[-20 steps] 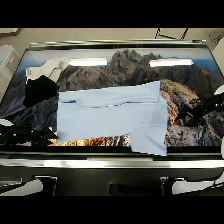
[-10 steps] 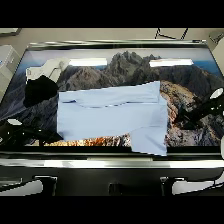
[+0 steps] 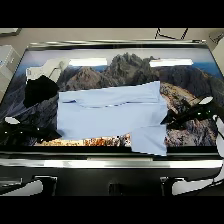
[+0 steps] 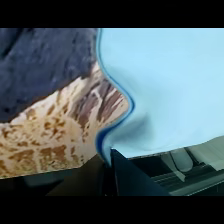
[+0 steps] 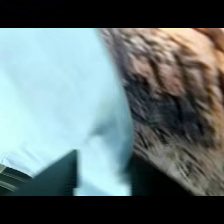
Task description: Fold the clothes and pants, and hang the long-sleeved shirts on hangers.
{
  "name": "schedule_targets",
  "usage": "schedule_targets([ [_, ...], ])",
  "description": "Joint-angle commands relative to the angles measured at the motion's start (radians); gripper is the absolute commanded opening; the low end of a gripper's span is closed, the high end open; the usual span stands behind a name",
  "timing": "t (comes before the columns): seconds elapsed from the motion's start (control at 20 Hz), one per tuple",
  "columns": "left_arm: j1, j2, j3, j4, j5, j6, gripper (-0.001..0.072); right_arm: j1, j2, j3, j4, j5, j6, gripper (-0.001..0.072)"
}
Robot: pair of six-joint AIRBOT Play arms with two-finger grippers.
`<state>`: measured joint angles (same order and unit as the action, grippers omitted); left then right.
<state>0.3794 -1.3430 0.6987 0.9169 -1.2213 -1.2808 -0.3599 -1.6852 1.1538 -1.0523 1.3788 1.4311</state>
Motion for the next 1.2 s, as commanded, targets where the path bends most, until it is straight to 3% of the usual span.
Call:
schedule_targets([
  [0.0,0.0,0.031,0.008,-0.01,-0.011,0.002,0.0026,0.079,-0.021,0.013,0.019,-0.037,-0.021,0.0043],
  [0.15,0.0,0.116,0.147,-0.014,-0.011,0.002,0.0024,0.089,0.047,0.167,0.019,0.018,-0.034,0.0039],
  [0.25,0.0,0.211,0.381,-0.032,0.012,0.003,0.0025,0.089,0.146,0.366,0.016,-0.011,-0.038,0.0039],
  [0.45,0.0,0.35,0.975,-0.045,0.182,0.002,0.0026,0.089,0.4,0.826,-0.071,-0.247,-0.068,0.0039],
  [0.55,0.0,0.393,1.176,-0.034,0.234,0.002,0.0026,0.089,0.55,0.927,-0.161,-0.357,-0.089,0.0039],
  [0.8,-0.001,0.532,1.274,-0.05,0.33,-0.028,0.0025,0.089,0.845,0.919,-0.27,-0.393,-0.055,0.004],
  [1.15,0.0,0.572,1.297,-0.04,0.339,-0.089,0.0023,0.089,0.909,0.92,-0.348,-0.428,0.032,0.004],
])
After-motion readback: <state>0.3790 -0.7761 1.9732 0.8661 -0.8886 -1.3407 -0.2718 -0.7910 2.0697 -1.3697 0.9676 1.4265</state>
